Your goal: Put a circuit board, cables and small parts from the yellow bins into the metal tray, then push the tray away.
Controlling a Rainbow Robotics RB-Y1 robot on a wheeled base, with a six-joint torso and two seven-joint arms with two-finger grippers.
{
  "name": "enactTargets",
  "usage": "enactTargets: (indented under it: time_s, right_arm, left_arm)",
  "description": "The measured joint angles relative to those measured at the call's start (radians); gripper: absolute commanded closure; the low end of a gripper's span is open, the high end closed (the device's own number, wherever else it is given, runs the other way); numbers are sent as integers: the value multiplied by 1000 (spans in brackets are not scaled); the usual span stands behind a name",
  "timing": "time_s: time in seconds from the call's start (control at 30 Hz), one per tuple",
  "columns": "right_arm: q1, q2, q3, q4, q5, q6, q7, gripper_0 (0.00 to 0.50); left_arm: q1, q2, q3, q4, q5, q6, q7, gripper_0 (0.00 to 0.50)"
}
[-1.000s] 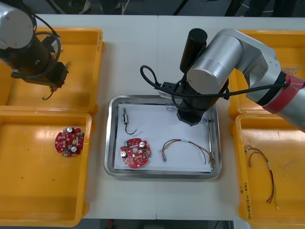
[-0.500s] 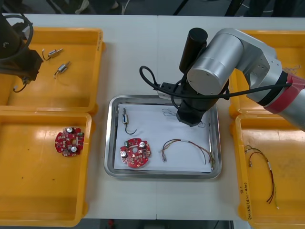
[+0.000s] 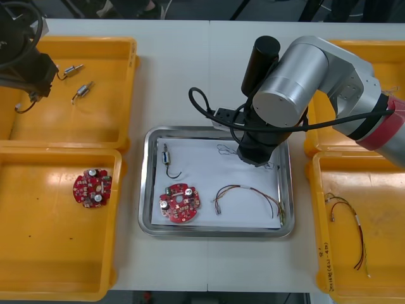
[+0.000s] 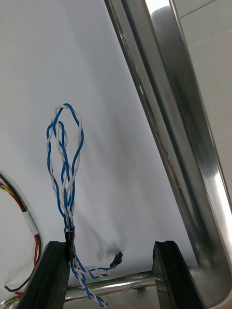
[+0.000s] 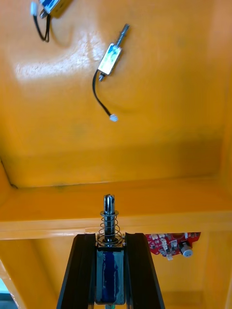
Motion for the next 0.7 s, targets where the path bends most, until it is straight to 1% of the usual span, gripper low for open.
enactTargets:
  time_s: [0.13, 0.23, 0.37, 0.53, 0.6, 0.7]
  right_arm:
    - [-2, -3, 2, 0, -3, 0, 2, 0]
    - [-2, -5, 2, 0, -16, -1, 12, 0]
    - [-3, -5, 2, 0, -19, -1, 63, 0]
    - [-4, -6, 2, 0, -19, -1, 67, 0]
    - [-5, -6, 2, 0, -17, -1, 67, 0]
    - [-5, -6, 2, 0, -10, -2, 67, 0]
  left_arm:
    - [0, 0, 0, -55, 25, 1, 4, 498]
    - [0, 0, -1, -91, 41, 1, 37, 499]
    - [-1, 0, -15, -142, 58, 2, 162, 499]
    - [-9, -3, -59, -190, 72, 2, 372, 500]
    - [-16, -8, -71, -200, 74, 2, 410, 499]
    - [-26, -19, -87, -217, 74, 2, 414, 500]
